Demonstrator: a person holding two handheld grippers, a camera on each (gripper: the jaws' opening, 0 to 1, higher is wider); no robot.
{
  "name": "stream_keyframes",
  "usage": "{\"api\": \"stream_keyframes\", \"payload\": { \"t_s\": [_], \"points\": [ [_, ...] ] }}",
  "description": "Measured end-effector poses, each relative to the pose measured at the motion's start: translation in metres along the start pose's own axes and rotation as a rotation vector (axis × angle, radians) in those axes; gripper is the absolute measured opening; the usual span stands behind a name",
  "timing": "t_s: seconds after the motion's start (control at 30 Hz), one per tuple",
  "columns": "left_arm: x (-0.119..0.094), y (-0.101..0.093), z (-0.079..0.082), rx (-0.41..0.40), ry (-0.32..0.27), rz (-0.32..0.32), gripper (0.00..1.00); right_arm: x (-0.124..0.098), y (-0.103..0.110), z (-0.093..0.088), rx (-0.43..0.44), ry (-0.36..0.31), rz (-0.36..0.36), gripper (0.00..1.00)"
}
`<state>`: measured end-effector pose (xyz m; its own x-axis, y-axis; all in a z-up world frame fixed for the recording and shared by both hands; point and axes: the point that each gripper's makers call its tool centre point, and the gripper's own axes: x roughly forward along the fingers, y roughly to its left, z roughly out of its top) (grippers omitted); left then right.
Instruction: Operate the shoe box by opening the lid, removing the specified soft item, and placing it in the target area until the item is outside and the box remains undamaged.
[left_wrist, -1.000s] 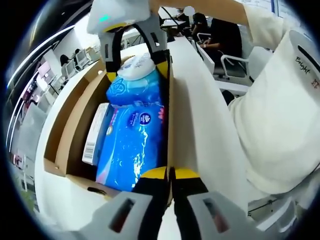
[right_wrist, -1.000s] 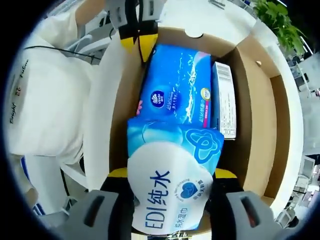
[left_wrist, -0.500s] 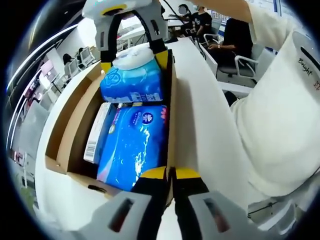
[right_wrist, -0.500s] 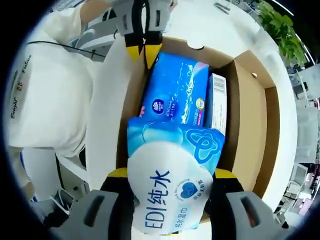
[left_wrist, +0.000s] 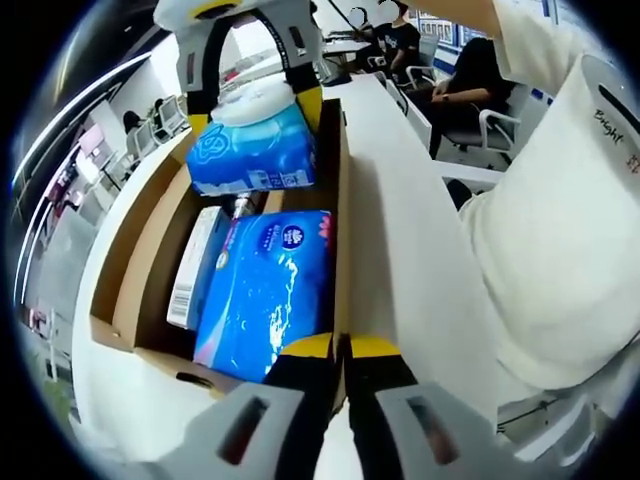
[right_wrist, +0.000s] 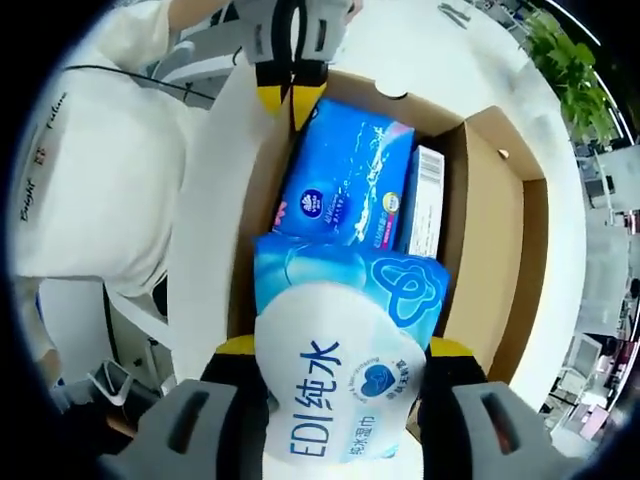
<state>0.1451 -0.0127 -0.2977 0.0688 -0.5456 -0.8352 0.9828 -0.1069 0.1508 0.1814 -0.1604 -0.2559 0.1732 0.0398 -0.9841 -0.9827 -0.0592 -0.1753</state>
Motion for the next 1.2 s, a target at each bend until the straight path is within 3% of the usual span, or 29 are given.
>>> {"api": "stream_keyframes", "payload": {
  "t_s": [0.47, 0.6, 0.77, 0.9, 1.2],
  "points": [
    [0.0, 0.0, 0.002, -0.001, -0.002, -0.002, 0.03, -0.013, -0.003, -0.013, 0.025, 0.031, -0.011, 0.58],
    [0.0, 0.0, 0.002, -0.004, 0.0, -0.006, 0.03, -0.018, 0.005, -0.016, 0.041, 0.048, 0.033, 0.58],
    [0.0, 0.0, 0.002, -0.004, -0.003, -0.001, 0.03, -0.022, 0.005, -0.02, 0.025, 0.057, 0.022, 0.58],
    [0.0, 0.0, 0.002, -0.001, -0.004, 0.001, 0.03, -0.023, 0.004, -0.027, -0.05, 0.098, -0.006, 0.58],
    [0.0, -0.001, 0.002, -0.004, -0.003, 0.001, 0.03, -0.034, 0.0, -0.031, -0.029, 0.057, -0.041, 0.58]
  ]
}}
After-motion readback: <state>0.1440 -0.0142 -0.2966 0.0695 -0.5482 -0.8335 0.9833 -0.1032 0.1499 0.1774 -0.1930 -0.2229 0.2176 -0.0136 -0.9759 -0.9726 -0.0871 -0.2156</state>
